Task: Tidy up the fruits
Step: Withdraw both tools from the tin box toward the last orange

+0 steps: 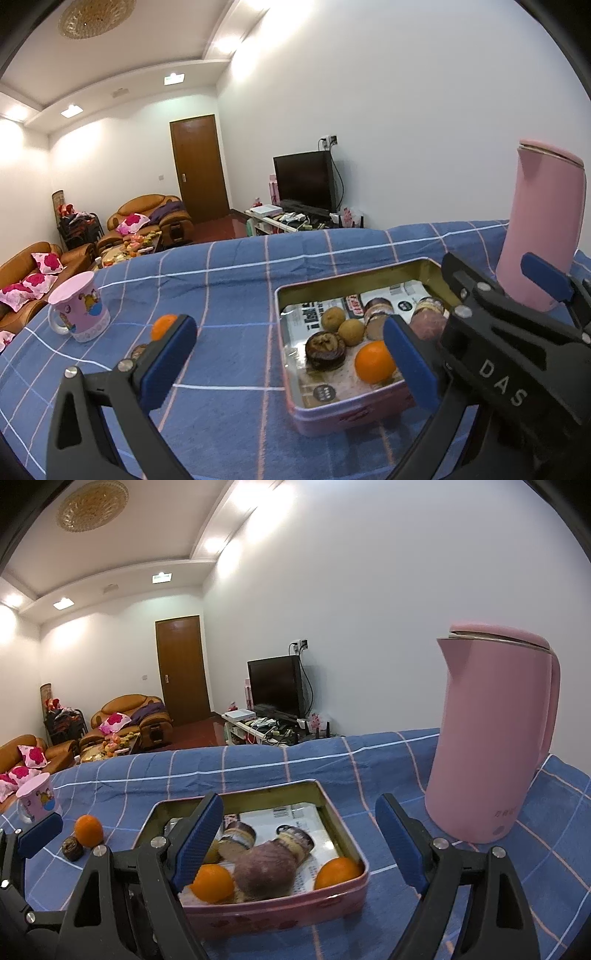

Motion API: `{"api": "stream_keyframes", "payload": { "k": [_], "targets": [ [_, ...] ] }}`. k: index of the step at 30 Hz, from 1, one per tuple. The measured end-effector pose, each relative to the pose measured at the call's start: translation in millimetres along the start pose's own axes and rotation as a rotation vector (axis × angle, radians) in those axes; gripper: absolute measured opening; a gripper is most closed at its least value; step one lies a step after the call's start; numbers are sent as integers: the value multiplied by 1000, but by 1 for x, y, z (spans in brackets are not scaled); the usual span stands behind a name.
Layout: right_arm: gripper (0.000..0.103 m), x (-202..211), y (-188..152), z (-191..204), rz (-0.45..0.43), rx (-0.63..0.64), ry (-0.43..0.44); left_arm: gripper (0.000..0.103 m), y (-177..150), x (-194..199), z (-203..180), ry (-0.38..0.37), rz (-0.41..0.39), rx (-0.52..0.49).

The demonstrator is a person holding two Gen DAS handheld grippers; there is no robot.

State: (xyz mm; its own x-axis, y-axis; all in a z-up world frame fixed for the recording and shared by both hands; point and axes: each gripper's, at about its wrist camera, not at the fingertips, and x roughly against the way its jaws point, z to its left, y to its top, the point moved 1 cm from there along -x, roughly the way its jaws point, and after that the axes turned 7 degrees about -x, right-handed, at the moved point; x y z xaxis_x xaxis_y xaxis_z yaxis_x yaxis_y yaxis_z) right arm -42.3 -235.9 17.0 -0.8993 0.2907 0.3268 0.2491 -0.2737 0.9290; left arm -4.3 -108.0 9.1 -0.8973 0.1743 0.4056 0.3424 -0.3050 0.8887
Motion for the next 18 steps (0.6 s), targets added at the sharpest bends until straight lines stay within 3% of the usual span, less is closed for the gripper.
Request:
{"api": "stream_keyframes", "payload": {
  "k": [18],
  "targets": [
    [86, 2, -14, 52, 26, 19, 49, 103, -17, -1, 54, 40, 36, 23]
  ]
}}
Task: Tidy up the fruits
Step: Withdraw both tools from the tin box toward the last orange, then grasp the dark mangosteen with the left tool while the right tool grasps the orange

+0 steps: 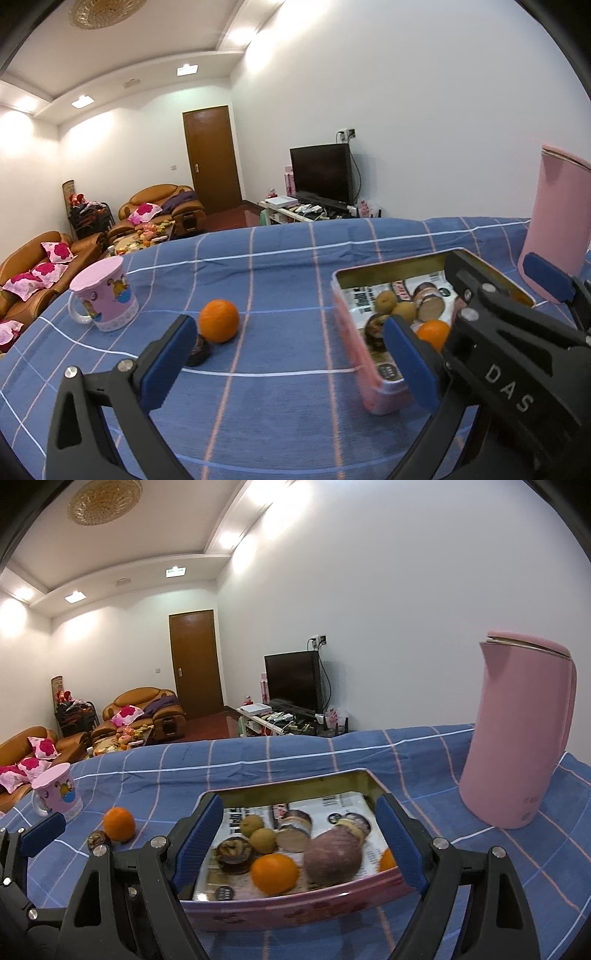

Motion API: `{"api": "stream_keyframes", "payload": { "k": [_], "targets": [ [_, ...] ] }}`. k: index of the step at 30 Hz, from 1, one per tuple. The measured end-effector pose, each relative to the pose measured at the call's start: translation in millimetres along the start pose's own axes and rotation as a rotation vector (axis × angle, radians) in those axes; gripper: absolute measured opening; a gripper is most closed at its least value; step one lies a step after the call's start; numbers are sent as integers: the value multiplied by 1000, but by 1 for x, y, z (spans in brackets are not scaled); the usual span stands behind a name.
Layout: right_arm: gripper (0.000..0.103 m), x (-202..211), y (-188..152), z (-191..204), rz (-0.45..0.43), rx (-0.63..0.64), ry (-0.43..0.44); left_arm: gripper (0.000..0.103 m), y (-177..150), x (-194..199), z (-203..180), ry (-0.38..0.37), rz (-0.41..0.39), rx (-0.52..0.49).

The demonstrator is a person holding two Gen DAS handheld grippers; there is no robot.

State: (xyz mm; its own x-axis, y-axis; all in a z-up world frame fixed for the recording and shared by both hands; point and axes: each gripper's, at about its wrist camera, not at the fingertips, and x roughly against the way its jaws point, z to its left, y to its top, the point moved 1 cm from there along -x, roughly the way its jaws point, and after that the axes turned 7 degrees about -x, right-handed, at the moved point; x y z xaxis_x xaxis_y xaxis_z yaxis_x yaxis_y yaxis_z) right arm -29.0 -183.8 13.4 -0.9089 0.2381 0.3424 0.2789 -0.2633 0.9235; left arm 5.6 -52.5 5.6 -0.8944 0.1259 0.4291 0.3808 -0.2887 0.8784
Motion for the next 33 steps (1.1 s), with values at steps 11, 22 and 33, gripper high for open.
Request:
{"api": "stream_keyframes", "payload": {
  "k": [11, 22, 33],
  "targets": [
    [86, -4, -6, 34, 16, 8, 38, 103, -9, -5, 30, 23, 23, 19],
    [86, -16, -10, 62, 32, 8, 62, 103, -15, -19, 65, 69, 74, 42],
    [86, -32, -11, 94, 30, 16, 54, 103, -25, -54, 94, 66, 229, 77]
  ]
}}
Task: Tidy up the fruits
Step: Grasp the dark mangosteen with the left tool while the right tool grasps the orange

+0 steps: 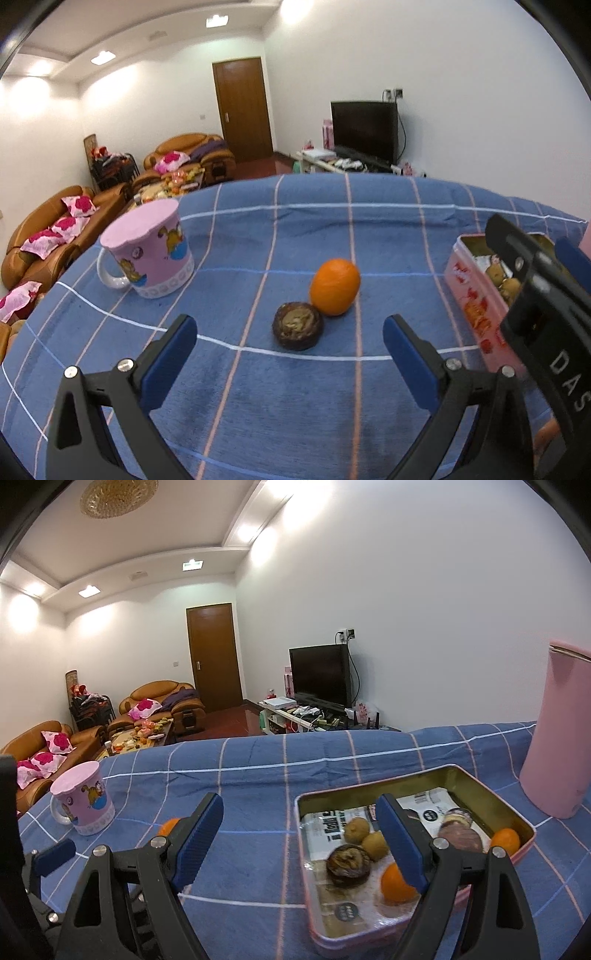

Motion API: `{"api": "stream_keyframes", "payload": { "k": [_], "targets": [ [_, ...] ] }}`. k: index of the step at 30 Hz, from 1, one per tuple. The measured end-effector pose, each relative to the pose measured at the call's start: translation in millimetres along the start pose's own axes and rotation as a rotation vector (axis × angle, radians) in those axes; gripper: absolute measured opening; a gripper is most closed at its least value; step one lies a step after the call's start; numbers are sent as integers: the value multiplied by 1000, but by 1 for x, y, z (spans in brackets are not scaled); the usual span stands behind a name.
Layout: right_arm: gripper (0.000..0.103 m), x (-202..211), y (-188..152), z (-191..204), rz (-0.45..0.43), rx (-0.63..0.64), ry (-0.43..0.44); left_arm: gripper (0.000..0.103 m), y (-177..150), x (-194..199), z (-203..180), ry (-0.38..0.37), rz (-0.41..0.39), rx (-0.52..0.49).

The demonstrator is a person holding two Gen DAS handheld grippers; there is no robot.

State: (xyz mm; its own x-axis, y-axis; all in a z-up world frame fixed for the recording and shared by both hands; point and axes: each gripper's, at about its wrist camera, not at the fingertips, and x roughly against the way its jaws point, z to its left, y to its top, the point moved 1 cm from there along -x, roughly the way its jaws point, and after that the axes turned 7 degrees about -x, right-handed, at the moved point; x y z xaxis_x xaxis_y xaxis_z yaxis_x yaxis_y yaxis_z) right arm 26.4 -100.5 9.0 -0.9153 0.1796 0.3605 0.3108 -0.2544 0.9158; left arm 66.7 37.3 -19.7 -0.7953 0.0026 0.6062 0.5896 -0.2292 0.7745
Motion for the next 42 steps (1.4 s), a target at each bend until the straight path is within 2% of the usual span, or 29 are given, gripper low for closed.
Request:
{"api": "stream_keyframes", "payload": {
  "k": [5, 8, 11, 18, 23, 25, 27, 29, 32, 36, 39, 42],
  "targets": [
    [86, -2, -1, 7, 0, 18, 21, 101, -2, -22, 13, -40, 95, 41],
    [86, -3, 0, 5, 7, 6, 33, 95, -1, -35, 12, -56, 144, 30],
    [86, -7, 0, 1, 28, -18, 43, 94, 0, -45, 9, -62, 176, 13],
    [86, -15, -1, -5, 70, -57, 54, 82, 6, -71, 12, -108, 253, 20],
    [86, -17, -2, -3, 88, -57, 57, 74, 8, -74, 19, -114, 250, 51],
    [86, -16, -3, -1, 86, -51, 58, 64, 10, -73, 23, -117, 237, 49],
    [86, -16, -2, -1, 81, -41, 57, 47, 11, -71, 27, -123, 223, 43],
    [86, -15, -2, 2, 79, -29, 57, 41, 9, -70, 33, -142, 216, 53],
    [86, -14, -3, 8, 76, -6, 53, 40, 5, -69, 41, -177, 209, 62],
    [86, -15, -4, 13, 79, 13, 72, 39, 3, -69, 58, -165, 219, 89],
    [86, -22, -6, 24, 120, 29, 112, 39, 1, -68, 75, -134, 217, 146],
    [86, -38, -10, 43, 193, 47, 164, 39, -2, -68, 90, -59, 200, 187]
  ]
}}
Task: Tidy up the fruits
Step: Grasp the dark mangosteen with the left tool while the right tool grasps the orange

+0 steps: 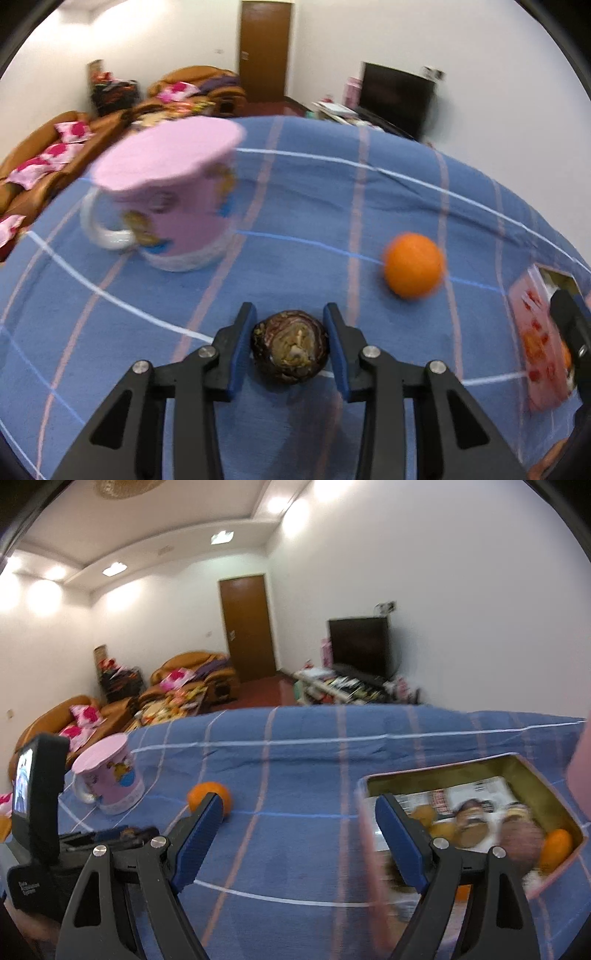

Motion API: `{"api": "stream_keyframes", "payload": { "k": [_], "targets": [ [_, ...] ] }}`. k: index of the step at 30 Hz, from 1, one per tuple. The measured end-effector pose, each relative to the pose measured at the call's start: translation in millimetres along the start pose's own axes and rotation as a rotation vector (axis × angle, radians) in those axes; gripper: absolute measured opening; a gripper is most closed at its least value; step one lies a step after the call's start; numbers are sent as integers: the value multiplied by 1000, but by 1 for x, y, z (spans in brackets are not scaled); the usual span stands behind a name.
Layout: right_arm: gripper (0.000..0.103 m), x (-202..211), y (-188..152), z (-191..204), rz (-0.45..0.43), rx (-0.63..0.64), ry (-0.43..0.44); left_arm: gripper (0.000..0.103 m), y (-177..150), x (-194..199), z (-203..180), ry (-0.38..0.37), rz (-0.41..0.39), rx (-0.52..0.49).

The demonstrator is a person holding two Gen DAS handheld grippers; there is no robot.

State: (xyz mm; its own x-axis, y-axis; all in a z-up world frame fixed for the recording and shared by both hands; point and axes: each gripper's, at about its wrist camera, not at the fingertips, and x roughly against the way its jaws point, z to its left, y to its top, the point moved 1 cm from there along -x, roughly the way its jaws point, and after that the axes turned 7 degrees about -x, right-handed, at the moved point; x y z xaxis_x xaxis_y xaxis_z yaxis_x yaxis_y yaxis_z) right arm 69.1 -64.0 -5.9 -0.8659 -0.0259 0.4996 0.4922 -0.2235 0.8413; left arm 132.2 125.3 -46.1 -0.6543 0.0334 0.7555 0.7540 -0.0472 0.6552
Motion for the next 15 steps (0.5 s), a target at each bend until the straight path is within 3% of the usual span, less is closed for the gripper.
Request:
{"api": "stream_keyframes", "payload": {
  "k": [4, 12, 15],
  "targets": [
    [86, -38, 2, 28, 125, 23, 60, 39, -2, -2, 11, 22, -4, 57],
    [85, -101, 5, 64, 275, 52, 54, 39, -4, -7, 24, 109, 10, 91],
    [74, -115, 3, 71, 324, 65, 52, 39, -2, -12, 25, 109, 25, 94]
  ]
}}
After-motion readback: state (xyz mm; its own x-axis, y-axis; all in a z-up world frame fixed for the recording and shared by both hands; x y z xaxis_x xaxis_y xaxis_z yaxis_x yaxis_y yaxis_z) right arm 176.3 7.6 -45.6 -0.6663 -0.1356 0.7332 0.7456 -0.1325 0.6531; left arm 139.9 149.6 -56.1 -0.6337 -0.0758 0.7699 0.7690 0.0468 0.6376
